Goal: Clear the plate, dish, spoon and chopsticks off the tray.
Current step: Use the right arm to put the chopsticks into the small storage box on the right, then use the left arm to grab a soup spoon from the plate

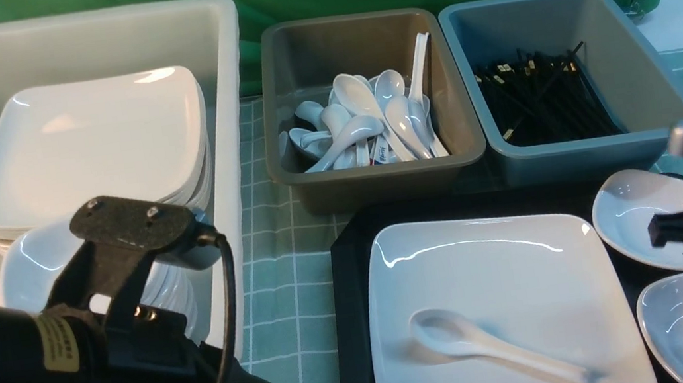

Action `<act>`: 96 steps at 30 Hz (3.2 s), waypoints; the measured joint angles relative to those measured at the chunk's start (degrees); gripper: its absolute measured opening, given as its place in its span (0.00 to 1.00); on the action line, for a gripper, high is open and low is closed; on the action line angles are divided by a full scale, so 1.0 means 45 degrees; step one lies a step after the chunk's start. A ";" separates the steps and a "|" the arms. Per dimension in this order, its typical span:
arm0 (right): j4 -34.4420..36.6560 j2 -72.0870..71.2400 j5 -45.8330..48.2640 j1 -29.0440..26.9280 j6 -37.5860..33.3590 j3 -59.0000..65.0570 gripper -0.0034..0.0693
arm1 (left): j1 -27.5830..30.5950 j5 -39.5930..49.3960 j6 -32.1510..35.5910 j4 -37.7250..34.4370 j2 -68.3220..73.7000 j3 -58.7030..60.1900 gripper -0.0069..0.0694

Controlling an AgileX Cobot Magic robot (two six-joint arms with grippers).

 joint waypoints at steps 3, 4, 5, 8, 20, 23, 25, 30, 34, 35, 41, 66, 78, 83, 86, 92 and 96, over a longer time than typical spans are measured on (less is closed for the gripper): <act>0.0393 -0.0018 0.0365 0.0000 -0.0281 -0.1064 0.21 | 0.0000 -0.0041 -0.0074 0.0000 0.0000 0.0000 0.10; 0.0563 0.0047 0.0460 0.0000 -0.0384 -0.1543 0.21 | 0.0000 -0.0041 -0.0102 0.0000 0.0000 0.0000 0.10; 0.0712 0.0162 0.0567 0.0000 -0.0476 -0.2086 0.21 | 0.0000 -0.0041 -0.0133 0.0000 0.0000 0.0000 0.10; 0.0942 0.0808 0.1106 0.0000 -0.0662 -0.3788 0.21 | 0.0000 -0.0041 -0.0133 0.0000 0.0000 0.0000 0.10; 0.3925 0.6755 0.1993 -0.1135 -0.0879 -1.4212 0.21 | 0.0000 0.0634 -0.0412 -0.0436 0.0000 0.0000 0.10; 0.3682 0.8450 0.1195 -0.1232 -0.0827 -1.6787 0.21 | 0.0000 0.0647 -0.0412 -0.0490 0.0000 0.0000 0.10; 0.3643 0.9199 0.0636 -0.1220 -0.0827 -1.7438 0.21 | 0.0000 0.0647 -0.0412 -0.0490 0.0000 0.0000 0.10; 0.3415 1.0614 -0.0083 -0.1143 -0.0827 -1.7661 0.24 | 0.0000 0.0674 -0.0414 -0.0490 0.0000 0.0000 0.10; 0.3150 1.1236 0.0387 -0.1123 -0.0834 -1.7661 0.46 | 0.0000 0.0674 -0.0425 -0.0490 0.0000 0.0000 0.10; 0.3137 1.1253 0.0443 -0.1123 -0.0834 -1.7661 0.49 | 0.0000 0.0674 -0.0425 -0.0490 0.0000 0.0000 0.10; 0.2836 1.0926 0.3248 -0.1123 -0.2350 -1.8427 0.67 | 0.0000 0.0273 -0.0389 -0.0490 0.0106 -0.0041 0.10; 0.1265 -0.5518 0.3184 -0.1887 -0.5637 -0.2545 0.08 | -0.2898 0.1100 0.8580 -0.0726 1.1181 -0.9565 0.21; 0.1235 -0.8164 0.3232 -0.2003 -0.5440 -0.1970 0.08 | -0.3707 -0.1533 0.9852 0.0294 1.3709 -0.9793 0.82; 0.1235 -0.8164 0.3246 -0.2003 -0.5380 -0.1970 0.08 | -0.3707 -0.1616 0.9713 0.0930 1.4150 -0.9910 0.83; 0.1235 -0.8164 0.3246 -0.2003 -0.5354 -0.1970 0.08 | -0.3707 -0.1402 0.9587 0.0849 1.4202 -0.9948 0.73; 0.1235 -0.8164 0.3246 -0.2003 -0.5335 -0.1970 0.08 | -0.3743 -0.0747 0.9223 0.1050 1.4071 -0.9971 0.22; 0.1235 -0.8164 0.3246 -0.2003 -0.5335 -0.1959 0.08 | -0.3666 -0.0287 0.8263 0.1441 1.3639 -0.9968 0.13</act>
